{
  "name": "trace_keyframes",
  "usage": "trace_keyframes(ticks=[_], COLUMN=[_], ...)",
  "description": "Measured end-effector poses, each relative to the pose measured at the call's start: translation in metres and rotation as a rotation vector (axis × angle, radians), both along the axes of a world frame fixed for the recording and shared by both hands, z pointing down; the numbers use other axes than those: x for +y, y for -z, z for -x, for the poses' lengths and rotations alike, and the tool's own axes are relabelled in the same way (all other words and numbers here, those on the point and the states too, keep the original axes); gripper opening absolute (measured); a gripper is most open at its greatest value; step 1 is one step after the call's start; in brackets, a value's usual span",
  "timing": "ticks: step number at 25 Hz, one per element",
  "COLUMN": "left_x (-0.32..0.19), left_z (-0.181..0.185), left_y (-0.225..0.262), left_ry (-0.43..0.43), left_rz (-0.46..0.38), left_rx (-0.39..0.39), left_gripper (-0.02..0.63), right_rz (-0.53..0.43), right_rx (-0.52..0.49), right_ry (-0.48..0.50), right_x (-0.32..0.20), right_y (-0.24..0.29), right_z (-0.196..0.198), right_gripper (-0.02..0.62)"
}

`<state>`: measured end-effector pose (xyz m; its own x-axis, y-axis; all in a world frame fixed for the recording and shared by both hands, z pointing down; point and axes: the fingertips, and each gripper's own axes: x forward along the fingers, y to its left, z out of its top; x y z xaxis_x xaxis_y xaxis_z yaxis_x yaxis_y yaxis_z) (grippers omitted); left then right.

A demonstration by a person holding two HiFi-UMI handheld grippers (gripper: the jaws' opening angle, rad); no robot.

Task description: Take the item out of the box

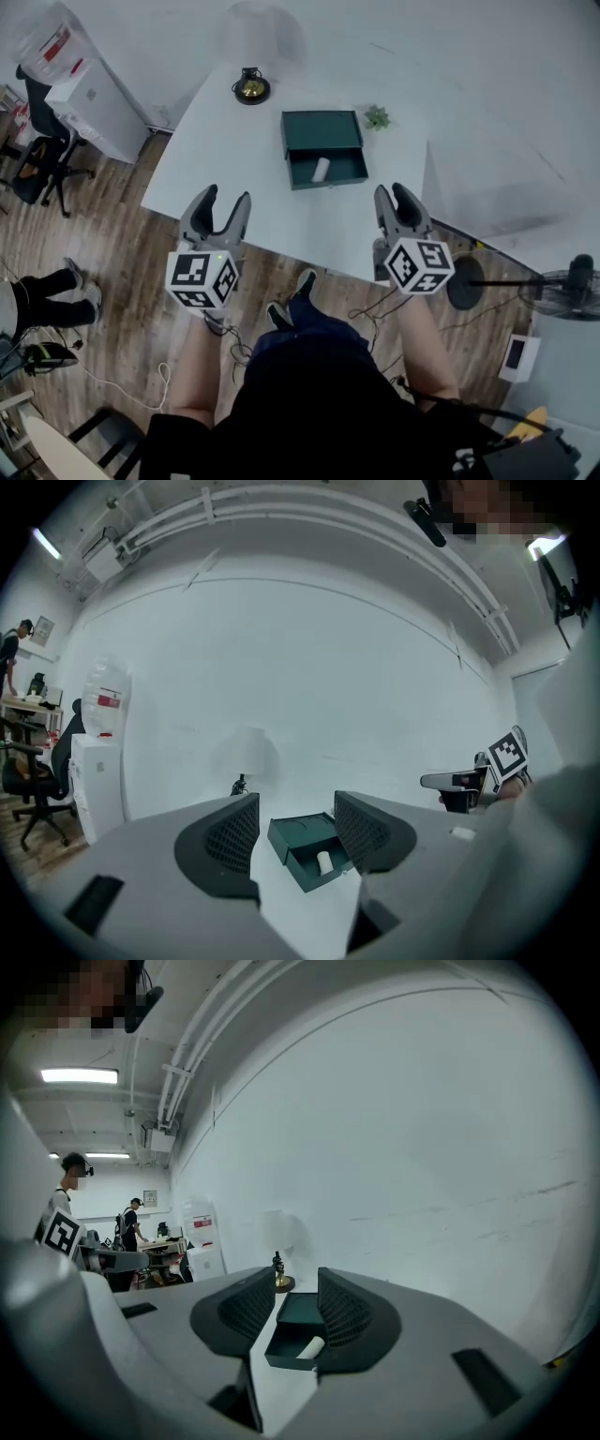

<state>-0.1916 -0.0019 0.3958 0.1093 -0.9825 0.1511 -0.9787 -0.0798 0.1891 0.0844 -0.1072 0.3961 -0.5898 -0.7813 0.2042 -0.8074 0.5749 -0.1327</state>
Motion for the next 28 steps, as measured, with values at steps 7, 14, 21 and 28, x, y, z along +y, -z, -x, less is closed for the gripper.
trace_keyframes(ticks=[7,14,21,28], left_x=[-0.039,-0.100,-0.138,-0.163], left_z=[0.010,0.016,0.014,0.024], left_y=[-0.018,-0.043,-0.078,-0.119], left_ry=[-0.010,-0.018,-0.045,-0.108], left_rz=[0.071,0.159,0.240,0.312], left_rx=[-0.071,-0.099,-0.081,-0.050], left_gripper=[0.244,0.244,0.244,0.244], right_rz=[0.079,0.191,0.331,0.468], right_rx=[-0.026,0.001,0.052,0.160], right_ry=[0.020,0.058,0.096,0.104], right_x=[-0.059,-0.120,-0.151,-0.156], right_y=[-0.039,-0.091,-0.147,-0.200], right_z=[0.027,0.048,0.062,0.080], right_gripper=[0.150,0.150,0.153,0.159])
